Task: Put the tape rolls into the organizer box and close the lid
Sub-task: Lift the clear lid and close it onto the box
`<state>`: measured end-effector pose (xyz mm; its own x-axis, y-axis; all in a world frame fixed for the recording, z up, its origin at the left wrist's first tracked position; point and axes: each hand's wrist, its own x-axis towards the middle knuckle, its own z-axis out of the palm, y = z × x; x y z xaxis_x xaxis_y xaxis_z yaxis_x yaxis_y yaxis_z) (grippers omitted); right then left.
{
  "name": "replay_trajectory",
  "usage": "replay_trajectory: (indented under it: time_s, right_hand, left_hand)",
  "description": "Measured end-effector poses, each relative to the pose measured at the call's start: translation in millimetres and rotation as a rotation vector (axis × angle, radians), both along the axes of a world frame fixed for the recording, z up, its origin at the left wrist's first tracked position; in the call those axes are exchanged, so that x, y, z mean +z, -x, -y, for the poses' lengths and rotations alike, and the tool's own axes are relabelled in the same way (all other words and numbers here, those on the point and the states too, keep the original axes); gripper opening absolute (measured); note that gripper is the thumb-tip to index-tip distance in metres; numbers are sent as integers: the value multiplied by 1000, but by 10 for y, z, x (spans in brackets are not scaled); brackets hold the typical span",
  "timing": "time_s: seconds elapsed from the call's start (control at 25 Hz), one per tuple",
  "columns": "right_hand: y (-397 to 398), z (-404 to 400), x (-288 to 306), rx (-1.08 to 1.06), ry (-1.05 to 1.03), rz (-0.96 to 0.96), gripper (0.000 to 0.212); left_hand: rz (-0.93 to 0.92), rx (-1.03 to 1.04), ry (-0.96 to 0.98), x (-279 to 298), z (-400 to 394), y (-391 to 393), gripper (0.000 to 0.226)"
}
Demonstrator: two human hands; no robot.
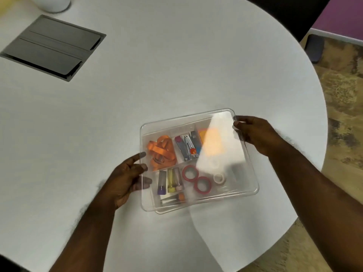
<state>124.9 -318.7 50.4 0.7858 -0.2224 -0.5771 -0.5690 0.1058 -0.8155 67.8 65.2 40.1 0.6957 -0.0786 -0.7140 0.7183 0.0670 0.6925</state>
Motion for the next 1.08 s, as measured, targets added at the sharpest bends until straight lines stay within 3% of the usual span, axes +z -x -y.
replay_trajectory:
  time_s: [0.12,0.28,0.44,0.84,1.08]
  right_hand:
    - [82,-49,-210,-44,169,-10,27]
    - [79,-92,-469,-39,421,-9,25]
    - [8,-166,-604,-47,485,-21,24]
    - [-159,-228,-599,25,549,-21,24]
    - [-257,-205,-496,36,281,-167,22]
  left_hand:
    - [12,13,-143,-93,182,278,41]
    - [150,-86,-547,-253,268,412,45]
    - [211,-127,-694,-342,270,403,46]
    - [156,-41,-591,-424,284,286,42]
    - [-9,36,-336,-449,192,254,34]
